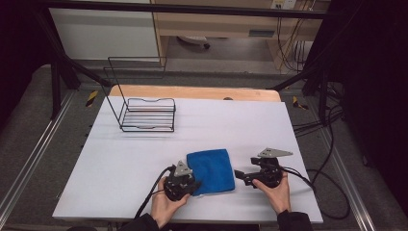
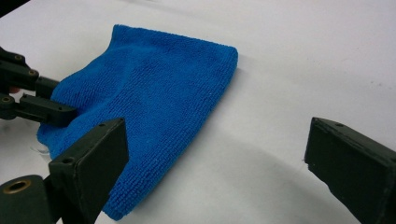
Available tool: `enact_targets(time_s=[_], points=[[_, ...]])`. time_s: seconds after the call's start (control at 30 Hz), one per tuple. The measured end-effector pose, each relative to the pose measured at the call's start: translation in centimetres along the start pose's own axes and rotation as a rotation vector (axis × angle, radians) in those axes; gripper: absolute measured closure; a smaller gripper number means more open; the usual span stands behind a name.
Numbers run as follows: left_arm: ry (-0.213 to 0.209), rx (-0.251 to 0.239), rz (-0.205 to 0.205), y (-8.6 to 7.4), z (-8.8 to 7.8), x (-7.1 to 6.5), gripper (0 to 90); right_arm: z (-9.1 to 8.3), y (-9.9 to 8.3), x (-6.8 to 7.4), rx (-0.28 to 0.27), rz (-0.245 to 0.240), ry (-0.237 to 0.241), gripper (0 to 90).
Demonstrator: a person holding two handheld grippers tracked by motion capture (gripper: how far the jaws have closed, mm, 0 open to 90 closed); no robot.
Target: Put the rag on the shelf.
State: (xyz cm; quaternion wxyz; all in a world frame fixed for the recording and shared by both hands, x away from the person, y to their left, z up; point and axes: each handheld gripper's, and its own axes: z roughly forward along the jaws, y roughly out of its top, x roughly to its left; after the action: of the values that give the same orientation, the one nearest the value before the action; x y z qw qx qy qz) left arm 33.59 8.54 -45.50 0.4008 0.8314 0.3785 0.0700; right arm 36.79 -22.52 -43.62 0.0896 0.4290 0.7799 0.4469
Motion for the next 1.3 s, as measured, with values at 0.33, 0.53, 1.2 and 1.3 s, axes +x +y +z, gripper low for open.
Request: enact_targets(time_s=[0.33,0.53,1.2,1.3], points=[[-0.020,0.008,-0.003,0.4,-0.5,0.2,83.2,-0.1,0.0,0.0,-0.001,-0.002,0.002,6.5],[-0.041,0.021,-0.006,1.0,-2.5,1.3,83.4,-0.1,0.0,0.1,-0.004,0.007,0.007,6.5],[0.018,0.060,-0.046,-3.3,-7.6,5.7,80.9,1.2,0.9,2.0,-0.004,-0.023,0.024,6.5],[0.014,0.042,-0.037,-3.3,-8.0,5.8,74.4,1.3,1.0,2.2,-0.010,-0.022,0.027,6.4]])
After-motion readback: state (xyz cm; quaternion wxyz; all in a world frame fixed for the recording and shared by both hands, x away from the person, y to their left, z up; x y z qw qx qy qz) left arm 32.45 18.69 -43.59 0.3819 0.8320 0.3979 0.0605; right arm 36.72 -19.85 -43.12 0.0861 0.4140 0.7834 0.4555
